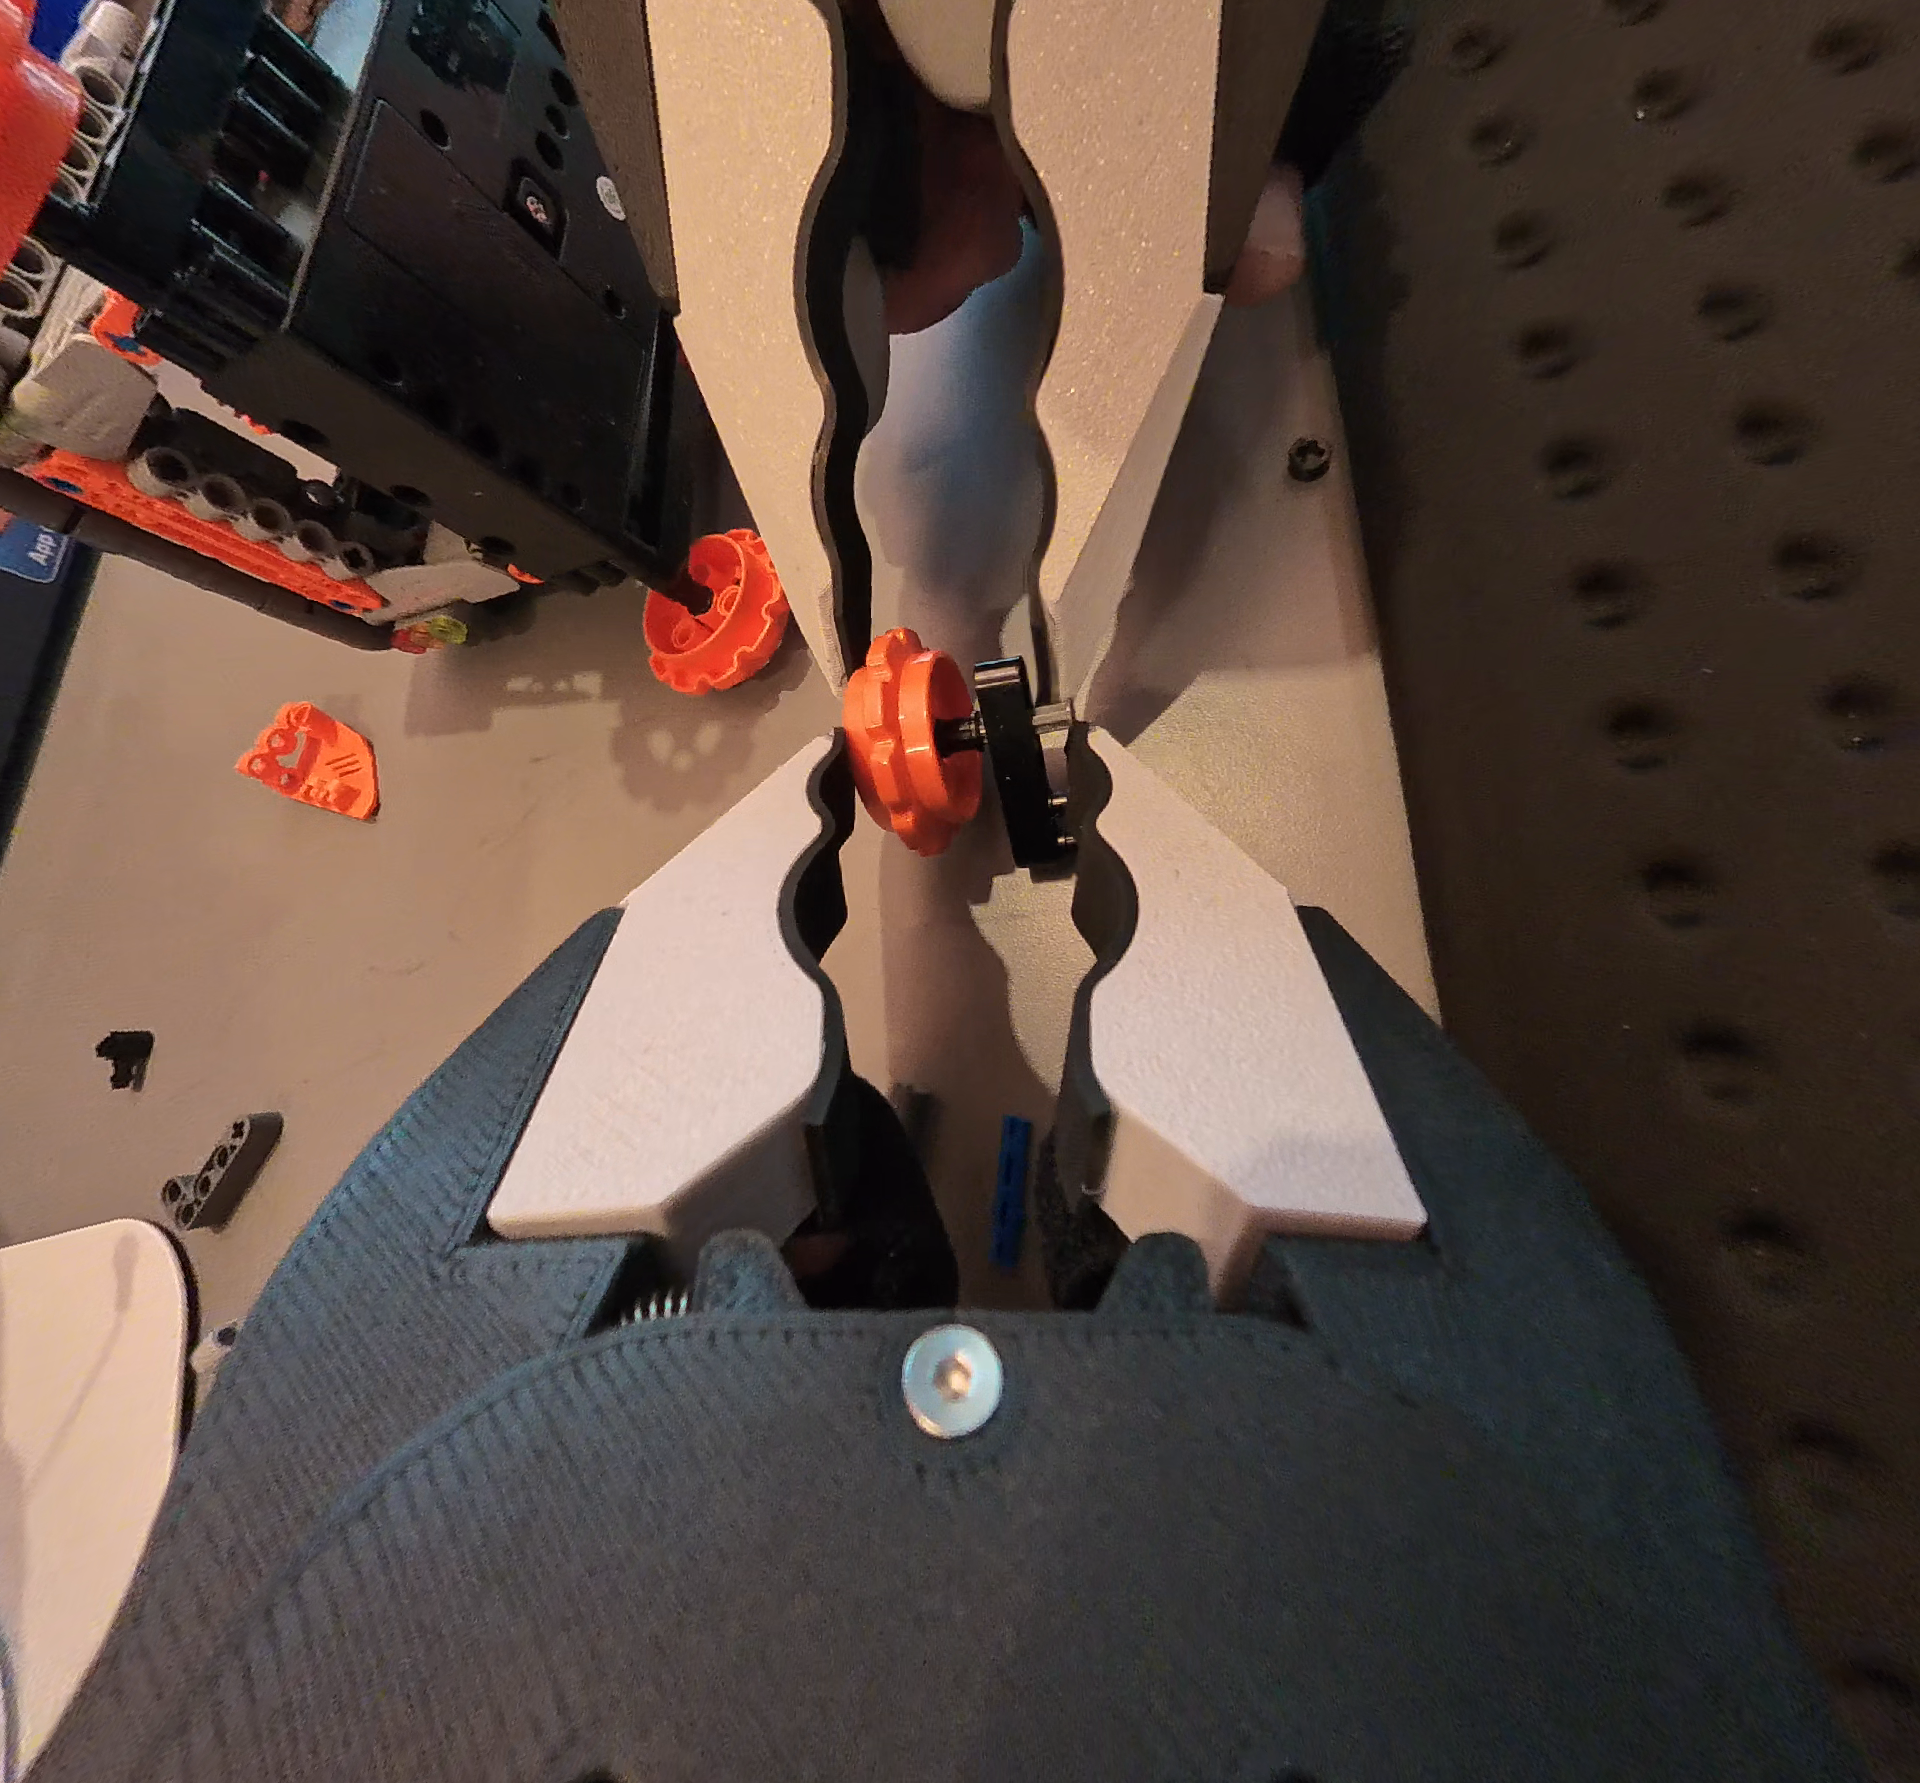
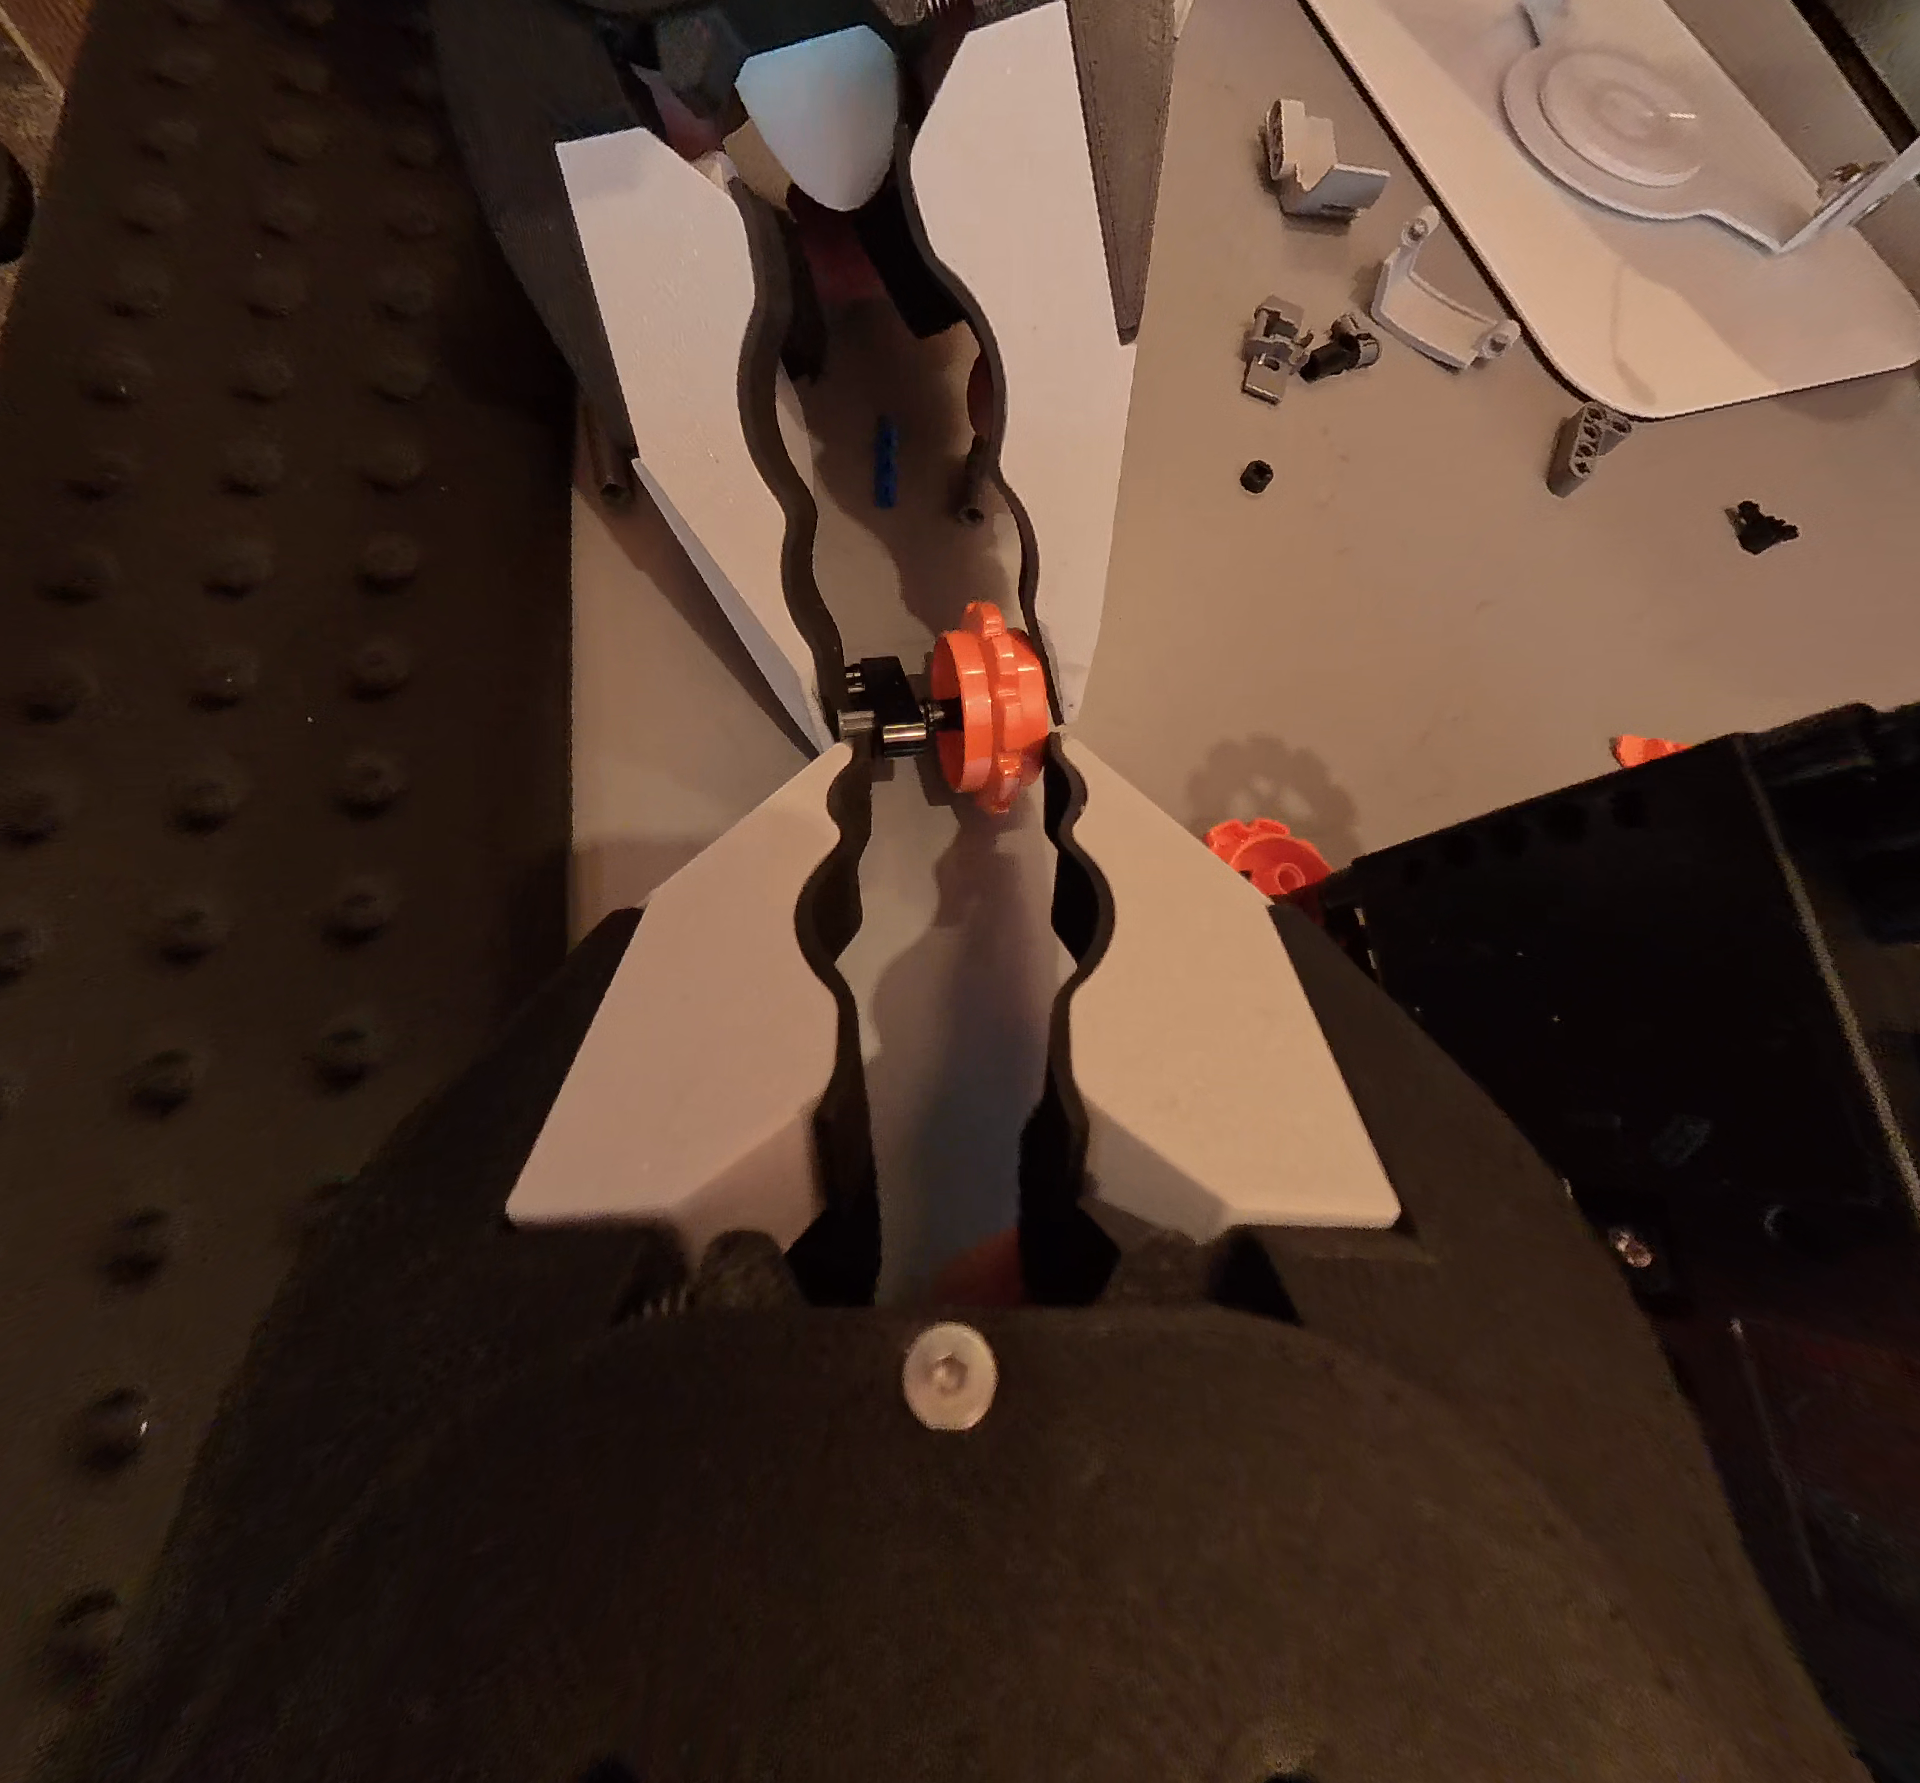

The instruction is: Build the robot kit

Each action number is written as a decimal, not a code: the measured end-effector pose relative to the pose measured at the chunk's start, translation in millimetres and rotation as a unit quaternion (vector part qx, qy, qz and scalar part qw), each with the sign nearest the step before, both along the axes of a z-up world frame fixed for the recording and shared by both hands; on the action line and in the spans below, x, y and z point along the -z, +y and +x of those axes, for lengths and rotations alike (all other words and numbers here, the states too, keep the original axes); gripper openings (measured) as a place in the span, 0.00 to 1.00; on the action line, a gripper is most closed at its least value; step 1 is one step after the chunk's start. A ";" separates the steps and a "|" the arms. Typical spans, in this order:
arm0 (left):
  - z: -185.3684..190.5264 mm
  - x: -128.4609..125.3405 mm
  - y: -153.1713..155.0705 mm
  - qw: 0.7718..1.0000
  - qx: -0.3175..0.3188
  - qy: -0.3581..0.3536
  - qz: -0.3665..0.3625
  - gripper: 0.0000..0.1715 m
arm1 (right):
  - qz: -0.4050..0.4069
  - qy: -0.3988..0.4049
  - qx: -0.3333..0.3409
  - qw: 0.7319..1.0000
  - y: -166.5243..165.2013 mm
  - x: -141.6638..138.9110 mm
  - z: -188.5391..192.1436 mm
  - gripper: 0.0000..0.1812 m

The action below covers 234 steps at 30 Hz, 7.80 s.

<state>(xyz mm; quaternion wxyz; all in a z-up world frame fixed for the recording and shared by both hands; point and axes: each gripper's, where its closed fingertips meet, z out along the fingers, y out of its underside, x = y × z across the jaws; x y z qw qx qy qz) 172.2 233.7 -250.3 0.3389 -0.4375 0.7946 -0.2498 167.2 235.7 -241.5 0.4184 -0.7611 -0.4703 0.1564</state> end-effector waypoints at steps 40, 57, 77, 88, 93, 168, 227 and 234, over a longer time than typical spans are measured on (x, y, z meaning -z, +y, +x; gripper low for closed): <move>2.8 3.1 -1.3 1.000 -0.011 0.007 0.016 0.21 | -0.031 0.002 0.008 0.999 -3.2 2.1 -1.6 0.18; 1.2 4.1 3.1 0.999 -0.035 0.029 0.020 0.22 | -0.047 0.023 0.016 0.998 -0.6 3.6 -0.2 0.19; 2.5 3.0 6.2 0.997 -0.018 0.024 0.071 0.19 | -0.041 0.009 0.011 0.999 0.5 7.2 0.6 0.19; -0.4 5.4 11.7 0.999 -0.032 0.020 0.011 0.18 | -0.024 0.003 0.017 1.000 2.4 6.7 6.5 0.14; 1.0 1.6 13.3 0.999 -0.031 0.002 0.038 0.18 | -0.004 -0.005 0.018 1.000 3.5 3.8 7.7 0.14; 15.7 -60.8 22.8 0.966 -0.078 -0.130 -0.208 0.04 | 0.202 0.002 0.107 0.974 30.8 -52.8 9.8 0.12; 19.1 -83.4 26.1 0.985 -0.030 -0.172 -0.002 0.22 | 0.210 0.012 0.049 0.976 19.3 -61.9 14.0 0.03; 14.6 -63.5 28.3 0.988 -0.022 -0.153 -0.005 0.22 | 0.156 0.014 0.052 0.986 19.9 -44.1 12.9 0.04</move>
